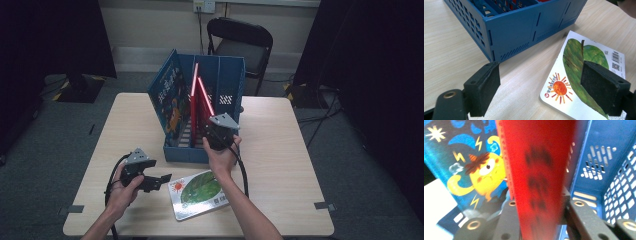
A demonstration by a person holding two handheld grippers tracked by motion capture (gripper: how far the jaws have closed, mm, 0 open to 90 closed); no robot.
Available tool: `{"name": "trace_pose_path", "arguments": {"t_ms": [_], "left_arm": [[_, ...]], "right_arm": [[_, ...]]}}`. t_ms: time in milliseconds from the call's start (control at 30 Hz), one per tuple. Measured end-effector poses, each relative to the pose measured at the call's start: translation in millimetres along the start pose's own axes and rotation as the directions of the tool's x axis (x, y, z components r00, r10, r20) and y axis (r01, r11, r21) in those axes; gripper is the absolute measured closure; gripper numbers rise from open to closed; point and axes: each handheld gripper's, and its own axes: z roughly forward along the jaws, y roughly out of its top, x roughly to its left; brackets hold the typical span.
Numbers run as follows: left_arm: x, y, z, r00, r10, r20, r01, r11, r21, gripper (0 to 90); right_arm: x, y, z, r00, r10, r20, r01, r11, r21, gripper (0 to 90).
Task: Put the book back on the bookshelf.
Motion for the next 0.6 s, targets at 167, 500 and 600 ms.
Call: {"name": "trace_pose_path", "arguments": {"t_ms": [167, 500, 600], "left_arm": [[-0.5, -0.1, 0.9, 1.0, 0.001, -0.005, -0.001, 1.0, 0.001, 15.9], [-2.1, 0.3, 2.5, 1.0, 0.007, -0.003, -0.007, 1.0, 0.007, 15.9], [-2.2, 0.4, 2.3, 1.0, 0.006, -0.004, -0.006, 1.0, 0.007, 15.9]], "right_arm": [[-5.7, -10.6, -11.3, 0.9997, -0.021, -0.009, 0.021, 1.0, 0.016, 67.3], [-12.0, -34.9, -23.1, 0.9974, -0.021, -0.069, 0.027, 0.997, 0.077, 71.0], [-9.2, -44.1, -18.2, 0.9965, -0.039, -0.074, 0.047, 0.993, 0.107, 74.6]]}}
